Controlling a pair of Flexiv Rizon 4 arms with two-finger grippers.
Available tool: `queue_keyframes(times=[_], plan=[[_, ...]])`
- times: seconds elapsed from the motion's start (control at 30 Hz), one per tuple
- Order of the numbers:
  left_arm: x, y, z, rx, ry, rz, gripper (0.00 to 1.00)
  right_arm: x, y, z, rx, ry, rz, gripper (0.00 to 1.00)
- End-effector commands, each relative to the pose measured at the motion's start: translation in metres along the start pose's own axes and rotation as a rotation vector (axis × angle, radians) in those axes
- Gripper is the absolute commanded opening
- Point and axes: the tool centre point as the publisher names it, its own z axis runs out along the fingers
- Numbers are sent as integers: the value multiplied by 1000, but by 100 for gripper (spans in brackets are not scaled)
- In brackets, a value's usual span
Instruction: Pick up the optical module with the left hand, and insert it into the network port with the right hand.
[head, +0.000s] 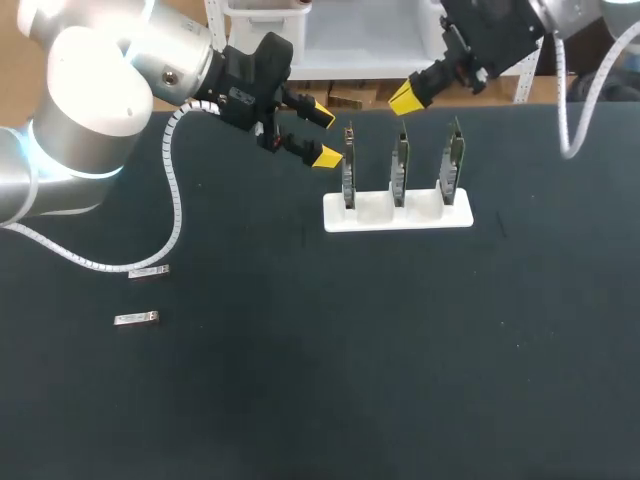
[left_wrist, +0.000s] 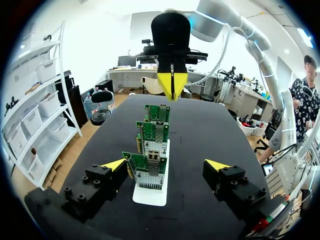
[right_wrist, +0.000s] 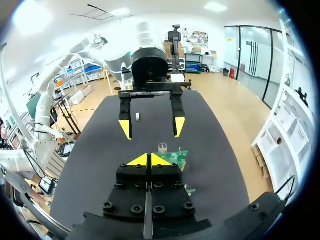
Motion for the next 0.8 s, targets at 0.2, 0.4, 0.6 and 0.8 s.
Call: queue_keyframes(times=[0.2,0.4,0.6,0.8], plan=[[-1,2,0,3,4,-1,100,-6,-16,28,-37,8,-10,0],[-1,2,0,3,4,-1,100,-9,-17,36,-48,16,-12,0],[-1,2,0,3,4,-1,100,-10,-17,44,-62,24,-7,0],[-1,2,0,3,4,-1,100,-11,-21,53,-81,30,-4,0]])
